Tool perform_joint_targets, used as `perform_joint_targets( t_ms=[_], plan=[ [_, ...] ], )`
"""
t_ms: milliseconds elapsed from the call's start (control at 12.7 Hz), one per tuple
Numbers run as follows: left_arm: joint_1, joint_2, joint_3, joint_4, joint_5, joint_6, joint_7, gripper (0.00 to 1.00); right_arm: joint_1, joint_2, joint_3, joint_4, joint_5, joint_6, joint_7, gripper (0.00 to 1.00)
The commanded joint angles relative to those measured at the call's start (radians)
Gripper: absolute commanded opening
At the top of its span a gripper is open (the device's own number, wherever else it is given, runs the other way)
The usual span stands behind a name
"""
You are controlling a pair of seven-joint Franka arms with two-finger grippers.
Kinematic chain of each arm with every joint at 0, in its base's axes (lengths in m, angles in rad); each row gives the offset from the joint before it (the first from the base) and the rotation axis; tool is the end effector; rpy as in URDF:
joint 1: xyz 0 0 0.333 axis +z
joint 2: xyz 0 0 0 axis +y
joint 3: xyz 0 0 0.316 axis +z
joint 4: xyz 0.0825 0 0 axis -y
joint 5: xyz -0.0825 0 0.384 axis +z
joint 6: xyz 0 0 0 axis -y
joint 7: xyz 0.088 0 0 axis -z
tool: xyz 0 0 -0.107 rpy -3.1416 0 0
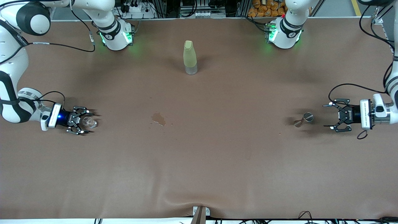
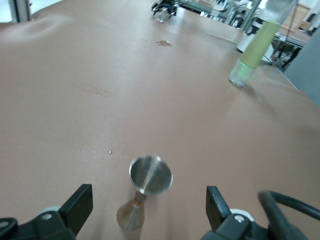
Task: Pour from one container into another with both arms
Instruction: 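Lift the beaker with the right gripper while the left gripper grasps the jigger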
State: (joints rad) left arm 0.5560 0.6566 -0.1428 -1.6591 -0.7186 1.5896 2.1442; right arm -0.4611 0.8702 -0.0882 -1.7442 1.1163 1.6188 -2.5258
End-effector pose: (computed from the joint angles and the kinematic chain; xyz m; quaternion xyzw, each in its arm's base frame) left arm 0.5846 0.1895 0.2234 0.6547 -0.5709 0.2585 0.4226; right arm 0.5303 -0.2158 0.0757 -0.6513 -0.4869 -0.4078 0.4152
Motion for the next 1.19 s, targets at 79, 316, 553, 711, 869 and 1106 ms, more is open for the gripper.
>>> perform_joint_targets(
  t_ms=[79, 316, 553, 711, 869, 1106],
  plan=[
    [0.056, 0.098, -0.012, 0.024, -0.024, -0.03, 0.204, 1.0, -0.018, 0.02, 0.013, 0.034, 0.017, -0.016, -0.01, 0.9],
    [0.067, 0.159, -0.015, 0.016, -0.096, -0.04, 0.284, 1.0, -0.022, 0.02, 0.013, 0.034, 0.017, -0.027, -0.01, 0.79],
    [0.056, 0.199, -0.021, 0.013, -0.157, -0.04, 0.334, 1.0, -0.025, 0.026, 0.011, 0.038, 0.017, -0.037, -0.011, 0.57],
    [0.047, 0.209, -0.021, 0.012, -0.191, -0.04, 0.344, 1.0, -0.025, 0.026, 0.011, 0.038, 0.017, -0.037, -0.011, 0.47],
    [0.039, 0.221, -0.021, 0.007, -0.208, -0.04, 0.359, 1.0, -0.025, 0.026, 0.013, 0.046, 0.017, -0.037, -0.008, 0.42],
    [0.022, 0.236, -0.021, 0.007, -0.232, -0.031, 0.381, 0.93, -0.025, 0.026, 0.013, 0.058, 0.017, -0.056, 0.001, 0.42]
  ],
)
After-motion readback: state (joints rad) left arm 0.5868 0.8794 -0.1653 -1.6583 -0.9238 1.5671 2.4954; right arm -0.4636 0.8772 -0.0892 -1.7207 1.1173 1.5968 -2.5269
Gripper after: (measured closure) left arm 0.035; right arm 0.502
